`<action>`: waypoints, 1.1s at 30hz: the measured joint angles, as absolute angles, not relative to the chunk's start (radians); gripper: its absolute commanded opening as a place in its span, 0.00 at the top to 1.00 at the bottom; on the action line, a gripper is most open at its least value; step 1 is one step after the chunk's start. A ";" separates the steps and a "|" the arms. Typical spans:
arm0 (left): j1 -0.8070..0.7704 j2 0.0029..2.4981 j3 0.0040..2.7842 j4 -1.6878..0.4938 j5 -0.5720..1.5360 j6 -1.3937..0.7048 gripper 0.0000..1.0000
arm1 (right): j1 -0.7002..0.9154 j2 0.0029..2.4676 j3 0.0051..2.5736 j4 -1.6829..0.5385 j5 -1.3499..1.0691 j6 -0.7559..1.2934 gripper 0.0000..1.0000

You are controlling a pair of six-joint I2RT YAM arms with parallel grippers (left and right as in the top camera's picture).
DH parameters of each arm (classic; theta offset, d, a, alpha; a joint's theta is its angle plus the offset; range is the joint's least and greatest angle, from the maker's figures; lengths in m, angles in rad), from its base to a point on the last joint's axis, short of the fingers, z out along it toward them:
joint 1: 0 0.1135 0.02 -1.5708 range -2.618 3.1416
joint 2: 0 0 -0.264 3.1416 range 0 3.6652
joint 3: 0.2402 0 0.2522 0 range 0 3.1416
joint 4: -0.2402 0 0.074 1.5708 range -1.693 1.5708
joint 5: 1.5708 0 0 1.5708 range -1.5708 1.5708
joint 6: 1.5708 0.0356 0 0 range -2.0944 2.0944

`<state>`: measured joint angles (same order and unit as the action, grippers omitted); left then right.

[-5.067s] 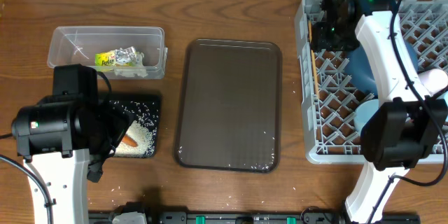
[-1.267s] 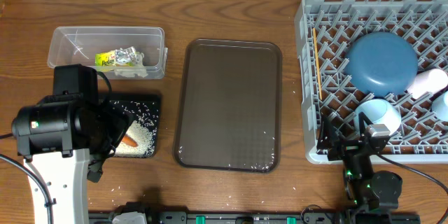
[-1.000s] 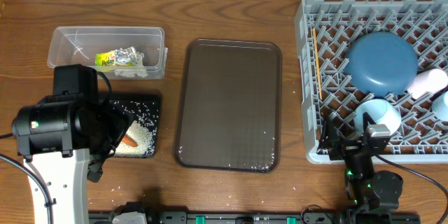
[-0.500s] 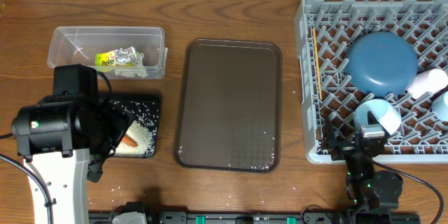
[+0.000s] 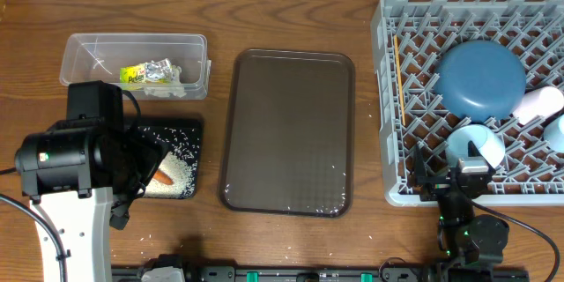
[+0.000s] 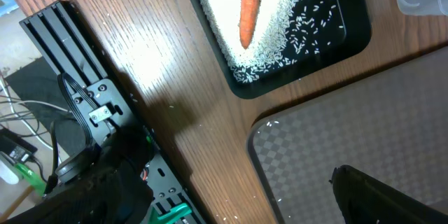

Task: Sort waste into correct bins and load items into the dishwasher rack

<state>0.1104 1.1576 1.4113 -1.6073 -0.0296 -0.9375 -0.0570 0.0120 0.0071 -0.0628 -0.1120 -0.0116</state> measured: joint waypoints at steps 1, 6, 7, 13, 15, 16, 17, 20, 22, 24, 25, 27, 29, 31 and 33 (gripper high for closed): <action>0.110 1.158 1.411 -1.607 -0.030 -0.937 0.02 | -0.057 0.012 0.007 -0.063 -0.112 -0.012 0.01; 0.110 1.158 1.411 -1.607 -0.030 -0.937 0.02 | -0.057 0.012 0.007 -0.062 -0.112 -0.012 0.01; 0.110 1.158 1.411 -1.607 -0.030 -0.937 0.02 | -0.057 0.012 0.007 -0.063 -0.112 -0.012 0.01; 0.110 1.158 1.411 -1.607 -0.030 -0.937 0.02 | -0.057 0.012 0.007 -0.063 -0.112 -0.012 0.01; 0.110 1.158 1.411 -1.607 -0.030 -0.938 0.02 | -0.057 0.012 0.007 -0.063 -0.112 -0.012 0.01; 0.110 1.158 1.411 -1.607 -0.030 -0.937 0.02 | -0.057 0.012 0.007 -0.062 -0.112 -0.012 0.01; 0.110 1.158 1.411 -1.607 -0.030 -0.937 0.02 | -0.057 0.012 0.007 -0.063 -0.112 -0.012 0.01; 0.110 1.158 1.411 -1.607 -0.033 -0.937 0.02 | -0.057 0.012 0.007 -0.063 -0.112 -0.012 0.01; 0.110 1.155 1.411 -1.608 -0.042 -0.937 0.02 | -0.057 0.012 0.007 -0.062 -0.112 -0.012 0.01; 0.110 1.143 1.411 -1.608 -0.056 -0.937 0.02 | -0.057 0.012 0.007 -0.063 -0.112 -0.012 0.01; 0.110 1.127 1.411 -1.609 -0.059 -0.937 0.02 | -0.057 0.012 0.007 -0.063 -0.112 -0.012 0.01; 0.110 1.085 1.411 -1.609 -0.060 -0.937 0.02 | -0.057 0.012 0.007 -0.063 -0.112 -0.012 0.01; 0.110 1.017 1.411 -1.607 -0.060 -0.937 0.02 | -0.057 0.012 0.007 -0.063 -0.112 -0.012 0.01; 0.108 0.944 1.397 -1.594 -0.062 -0.932 0.02 | -0.057 0.012 0.007 -0.063 -0.112 -0.012 0.01; 0.105 0.871 1.366 -1.545 -0.064 -0.915 0.02 | -0.057 0.012 0.007 -0.062 -0.111 -0.012 0.01</action>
<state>0.1047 0.8715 1.3663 -1.5452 -0.0643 -0.9150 -0.0570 0.0120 0.0071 -0.0620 -0.1112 -0.0120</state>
